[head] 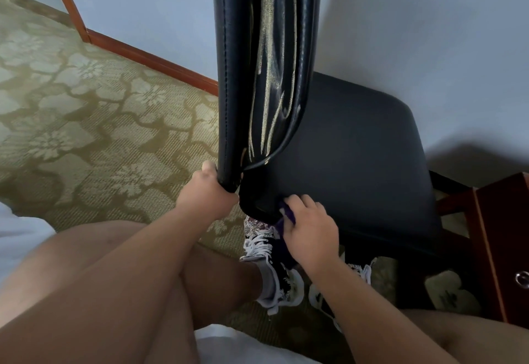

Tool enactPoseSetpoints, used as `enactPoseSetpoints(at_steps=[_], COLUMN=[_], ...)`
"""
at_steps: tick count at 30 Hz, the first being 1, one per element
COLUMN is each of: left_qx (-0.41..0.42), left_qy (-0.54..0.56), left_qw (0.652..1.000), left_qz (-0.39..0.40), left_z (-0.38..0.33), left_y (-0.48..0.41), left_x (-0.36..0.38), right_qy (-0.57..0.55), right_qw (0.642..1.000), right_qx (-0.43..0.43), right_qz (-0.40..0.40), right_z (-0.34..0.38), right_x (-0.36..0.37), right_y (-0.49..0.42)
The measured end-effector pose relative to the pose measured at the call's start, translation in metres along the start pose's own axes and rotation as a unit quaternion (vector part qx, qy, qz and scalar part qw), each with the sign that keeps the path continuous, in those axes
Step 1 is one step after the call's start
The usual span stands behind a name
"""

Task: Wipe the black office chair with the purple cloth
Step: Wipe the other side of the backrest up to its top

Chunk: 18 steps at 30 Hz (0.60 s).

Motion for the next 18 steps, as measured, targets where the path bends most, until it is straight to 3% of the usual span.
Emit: enactPoseSetpoints(at_steps=[10, 14, 18], left_qx=[0.001, 0.0, -0.007], left_qy=[0.002, -0.003, -0.012], left_qw=[1.0, 1.0, 1.0], left_qz=[0.001, -0.001, 0.005], left_z=[-0.001, -0.003, -0.003], left_y=[-0.001, 0.0, 0.003], left_x=[0.0, 0.001, 0.002], right_qy=[-0.042, -0.088, -0.068], right_qw=[0.983, 0.953, 0.968], right_qx=[0.175, 0.289, 0.241], right_qz=[0.027, 0.026, 0.031], right_z=[-0.098, -0.079, -0.013], right_x=[-0.027, -0.02, -0.003], right_y=[0.023, 0.017, 0.0])
Point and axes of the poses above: each hand's wrist, its own y-axis away from the middle knuckle, its own x-axis out of the palm, z = x × y, the point moved 8 cm from there along -y, towards the middle knuckle, and after that the axes turned 7 degrees about x, right-handed, at the moved point
